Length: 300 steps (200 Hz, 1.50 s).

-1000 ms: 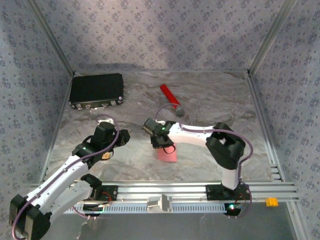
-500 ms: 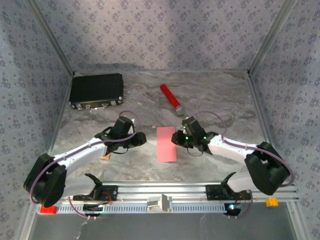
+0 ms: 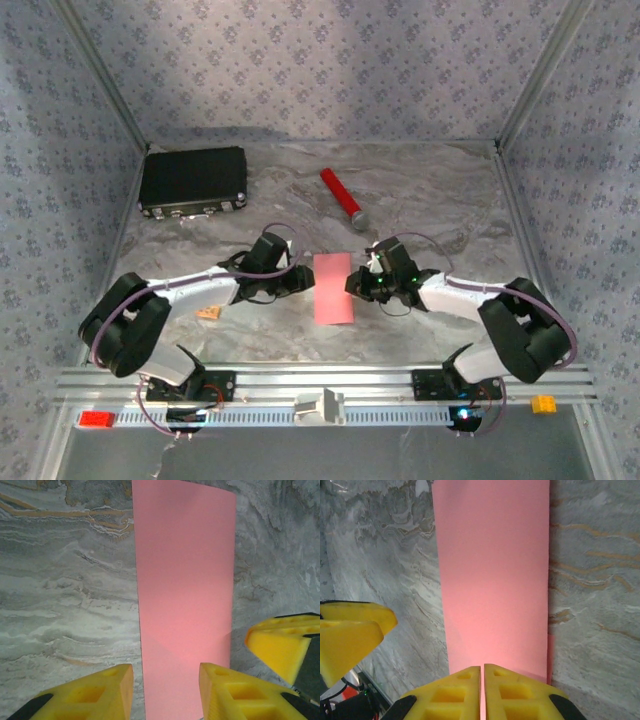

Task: Fold a paper plane with a square sheet of paper (pick it up from the middle)
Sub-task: Turn over the paper at the center of the table, then third fold the triangle at the center of the table.

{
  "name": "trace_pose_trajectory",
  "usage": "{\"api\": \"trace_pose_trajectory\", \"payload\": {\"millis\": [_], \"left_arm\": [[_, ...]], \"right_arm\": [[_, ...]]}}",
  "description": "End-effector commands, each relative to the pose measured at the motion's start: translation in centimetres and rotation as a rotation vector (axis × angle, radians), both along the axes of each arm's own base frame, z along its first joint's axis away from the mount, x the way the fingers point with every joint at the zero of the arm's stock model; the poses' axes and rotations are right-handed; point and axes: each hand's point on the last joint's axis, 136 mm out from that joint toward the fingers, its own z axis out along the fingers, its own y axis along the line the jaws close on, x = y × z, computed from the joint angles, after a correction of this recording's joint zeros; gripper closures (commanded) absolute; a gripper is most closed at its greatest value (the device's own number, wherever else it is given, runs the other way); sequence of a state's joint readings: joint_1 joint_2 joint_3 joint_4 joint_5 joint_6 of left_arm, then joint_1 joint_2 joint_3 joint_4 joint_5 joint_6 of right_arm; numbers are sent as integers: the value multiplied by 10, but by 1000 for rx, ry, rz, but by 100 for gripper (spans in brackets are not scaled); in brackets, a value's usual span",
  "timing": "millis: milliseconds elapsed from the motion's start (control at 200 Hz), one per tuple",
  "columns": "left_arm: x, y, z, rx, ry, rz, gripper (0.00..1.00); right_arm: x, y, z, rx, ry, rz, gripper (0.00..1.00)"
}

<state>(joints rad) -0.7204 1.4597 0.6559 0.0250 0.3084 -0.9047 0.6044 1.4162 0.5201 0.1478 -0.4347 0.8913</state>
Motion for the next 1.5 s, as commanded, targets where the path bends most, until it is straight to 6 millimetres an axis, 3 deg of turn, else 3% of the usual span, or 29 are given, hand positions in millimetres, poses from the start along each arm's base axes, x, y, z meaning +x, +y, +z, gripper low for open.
{"api": "trace_pose_trajectory", "payload": {"millis": [0,240,555,1054,1494], "left_arm": [[4,-11,11,-51,-6,-4,61],[5,-16,11,-60,14,-2,59],[5,-25,4,-77,51,-5,57],[-5,-34,-24,25,143,-33,63],[-14,-38,-33,60,185,-75,64]], "right_arm": [[-1,10,4,40,1,35,89],[-3,10,-11,27,42,45,89],[-15,-18,-50,-47,141,-7,90],[-13,-25,-57,-45,171,-59,91],[-12,-25,-62,-40,193,-84,91]]}}
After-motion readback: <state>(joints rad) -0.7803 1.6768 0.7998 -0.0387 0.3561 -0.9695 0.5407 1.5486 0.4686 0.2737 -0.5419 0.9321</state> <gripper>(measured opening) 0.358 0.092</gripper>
